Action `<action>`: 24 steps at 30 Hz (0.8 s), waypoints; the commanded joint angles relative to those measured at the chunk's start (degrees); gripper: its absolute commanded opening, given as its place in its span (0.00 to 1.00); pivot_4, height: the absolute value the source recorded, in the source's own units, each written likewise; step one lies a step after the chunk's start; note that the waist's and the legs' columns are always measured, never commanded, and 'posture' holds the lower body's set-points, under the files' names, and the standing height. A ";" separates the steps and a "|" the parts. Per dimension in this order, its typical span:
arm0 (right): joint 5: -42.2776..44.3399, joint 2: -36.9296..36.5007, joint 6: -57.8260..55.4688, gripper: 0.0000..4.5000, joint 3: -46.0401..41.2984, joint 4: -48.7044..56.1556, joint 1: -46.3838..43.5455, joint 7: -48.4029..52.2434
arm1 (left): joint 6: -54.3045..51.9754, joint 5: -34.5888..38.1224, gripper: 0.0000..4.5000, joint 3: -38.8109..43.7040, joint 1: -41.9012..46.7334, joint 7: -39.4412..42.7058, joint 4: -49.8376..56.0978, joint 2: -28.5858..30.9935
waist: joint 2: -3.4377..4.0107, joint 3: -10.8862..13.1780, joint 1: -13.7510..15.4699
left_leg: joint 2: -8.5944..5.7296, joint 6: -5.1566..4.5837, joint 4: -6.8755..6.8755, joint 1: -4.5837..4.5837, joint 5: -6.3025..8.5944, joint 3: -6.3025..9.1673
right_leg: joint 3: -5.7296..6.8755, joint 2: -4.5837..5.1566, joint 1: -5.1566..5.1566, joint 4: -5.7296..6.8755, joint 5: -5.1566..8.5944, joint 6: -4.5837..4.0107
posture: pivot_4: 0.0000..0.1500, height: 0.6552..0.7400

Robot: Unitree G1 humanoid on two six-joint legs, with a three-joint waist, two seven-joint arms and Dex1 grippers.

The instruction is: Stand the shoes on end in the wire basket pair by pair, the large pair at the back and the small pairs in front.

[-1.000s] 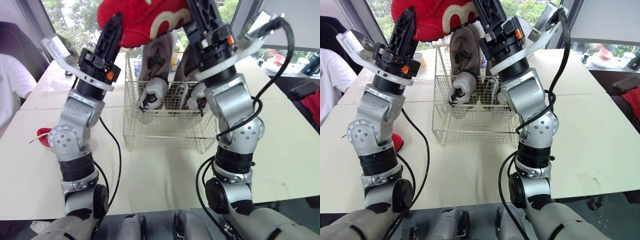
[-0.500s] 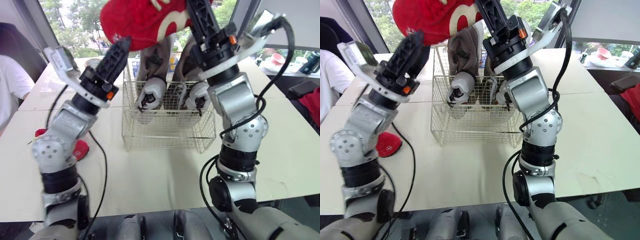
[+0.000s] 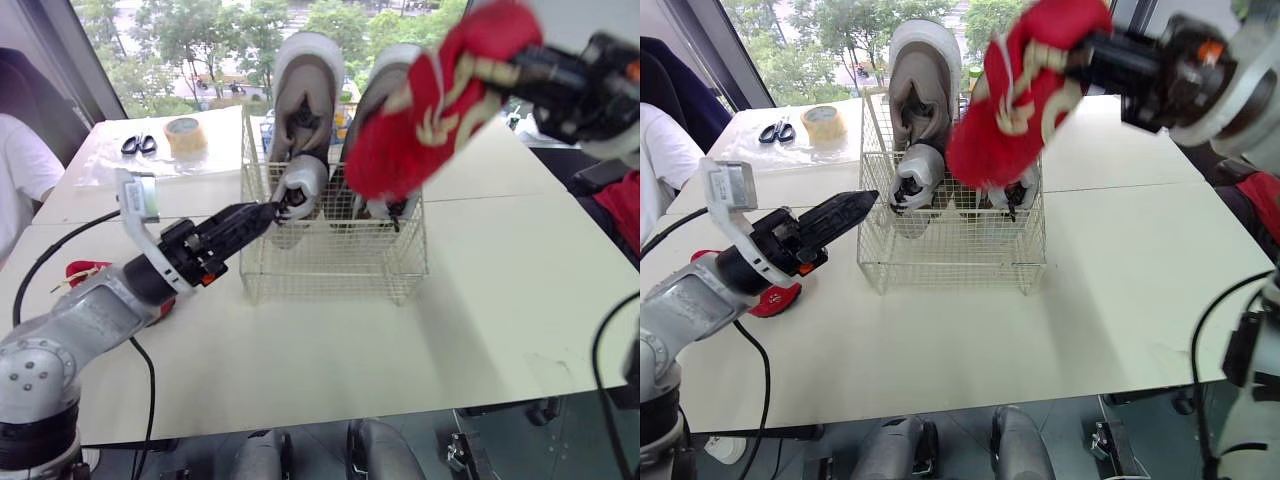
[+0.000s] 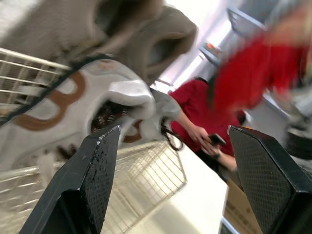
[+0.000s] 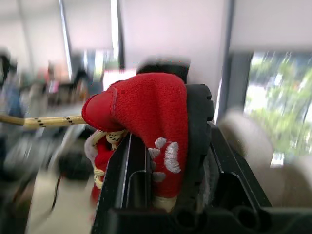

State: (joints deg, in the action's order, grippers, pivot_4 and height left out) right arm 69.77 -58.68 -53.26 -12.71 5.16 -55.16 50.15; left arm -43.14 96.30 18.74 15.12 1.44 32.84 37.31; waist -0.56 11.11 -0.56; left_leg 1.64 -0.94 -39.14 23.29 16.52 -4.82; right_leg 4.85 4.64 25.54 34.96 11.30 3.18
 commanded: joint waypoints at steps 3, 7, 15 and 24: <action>-7.07 -2.48 0.95 0.21 3.45 3.50 2.76 9.05 | 1.06 -2.74 0.80 -3.12 -2.15 0.89 3.21 -0.64 | 0.00 0.00 0.11 | -0.01 0.05 -0.02 0.00 -0.03 -0.01 | -0.02 0.00 0.00 0.01 0.00 -0.01 | 1.00 1.00; -13.71 -1.67 5.24 0.21 5.58 4.30 5.51 12.22 | 2.01 -1.98 0.80 -3.62 -2.00 1.03 2.94 -0.38 | -0.02 0.01 0.51 | -0.01 0.06 -0.02 0.05 -0.03 -0.01 | -0.02 0.00 0.03 0.00 0.00 0.01 | 1.00 1.00; -27.33 0.45 17.13 0.21 10.00 3.03 9.83 18.05 | 2.19 -0.26 0.80 -2.60 -1.58 1.35 2.12 1.84 | -0.03 0.01 1.38 | -0.03 0.06 -0.06 0.05 -0.04 -0.03 | -0.04 0.01 0.03 -0.01 0.00 0.01 | 1.00 1.00; -32.09 3.59 20.75 0.46 10.62 -1.86 13.66 21.76 | 2.30 0.25 0.82 -2.54 -1.38 1.90 0.94 2.62 | -0.04 0.01 1.37 | -0.04 0.08 -0.06 0.03 -0.05 -0.04 | -0.04 -0.01 0.01 0.01 -0.01 0.02 | 1.00 1.00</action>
State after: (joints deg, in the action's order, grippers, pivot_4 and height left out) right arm 38.36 -54.87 -33.75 -0.59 3.57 -41.06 71.39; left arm -41.83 95.66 14.78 13.16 2.45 33.48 39.38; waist -0.60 11.13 0.81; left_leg 1.61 -0.86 -39.20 23.32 16.48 -4.85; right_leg 4.81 4.64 25.55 34.97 11.29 3.21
